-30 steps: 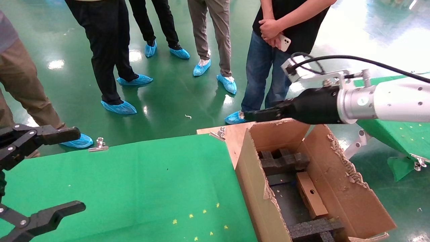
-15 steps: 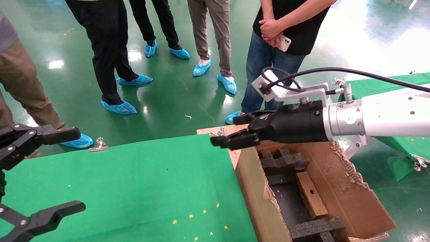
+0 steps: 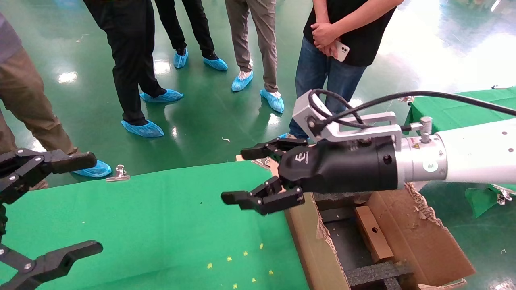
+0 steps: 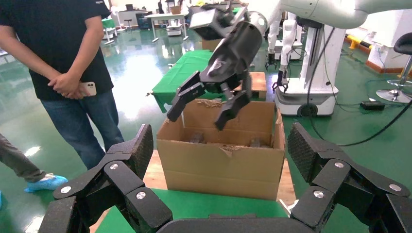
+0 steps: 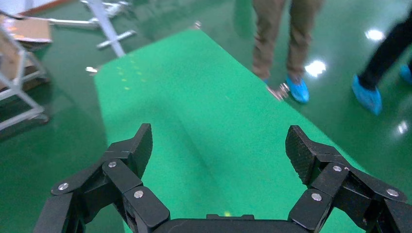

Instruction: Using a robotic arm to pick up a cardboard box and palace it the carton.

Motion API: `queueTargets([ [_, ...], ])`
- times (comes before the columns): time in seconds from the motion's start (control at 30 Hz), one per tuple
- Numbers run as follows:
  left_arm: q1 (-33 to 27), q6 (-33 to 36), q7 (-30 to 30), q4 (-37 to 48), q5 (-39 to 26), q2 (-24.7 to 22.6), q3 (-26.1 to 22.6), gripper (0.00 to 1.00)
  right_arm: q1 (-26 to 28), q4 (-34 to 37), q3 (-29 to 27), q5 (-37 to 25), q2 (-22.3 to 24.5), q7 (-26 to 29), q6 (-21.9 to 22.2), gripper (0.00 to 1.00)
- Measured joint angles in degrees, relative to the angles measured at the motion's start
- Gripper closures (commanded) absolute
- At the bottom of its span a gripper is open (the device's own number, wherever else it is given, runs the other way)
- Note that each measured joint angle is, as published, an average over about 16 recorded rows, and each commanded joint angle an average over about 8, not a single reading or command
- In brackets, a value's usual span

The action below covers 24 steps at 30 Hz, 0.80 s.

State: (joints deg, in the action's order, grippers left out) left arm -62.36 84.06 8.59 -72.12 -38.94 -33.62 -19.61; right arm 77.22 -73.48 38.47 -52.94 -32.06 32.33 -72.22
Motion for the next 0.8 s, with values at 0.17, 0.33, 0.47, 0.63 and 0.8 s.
queueTargets([
  [0.17,0.00,0.00,0.00,0.00,0.00,0.00,0.00,0.00,-4.68,-0.03,-6.71,3.31,-0.88,-6.45,-4.03,0.00],
  [0.33,0.00,0.00,0.00,0.00,0.00,0.00,-0.01,0.00,-9.31,-0.06,-13.35,6.59,-1.76,-12.83,-8.01,0.00],
  [0.47,0.00,-0.01,0.00,0.00,0.01,0.00,-0.01,0.00,-12.59,-0.07,-18.08,8.91,-2.37,-17.23,-10.83,0.00],
  [0.63,0.01,-0.01,-0.01,0.01,0.02,0.01,-0.01,0.00,-15.53,-0.08,-22.32,11.03,-2.93,-20.95,-13.35,0.00],
  [0.8,0.01,-0.02,-0.01,0.01,0.02,0.01,-0.01,0.00,-16.86,-0.08,-24.23,11.99,-3.18,-22.56,-14.48,0.00],
])
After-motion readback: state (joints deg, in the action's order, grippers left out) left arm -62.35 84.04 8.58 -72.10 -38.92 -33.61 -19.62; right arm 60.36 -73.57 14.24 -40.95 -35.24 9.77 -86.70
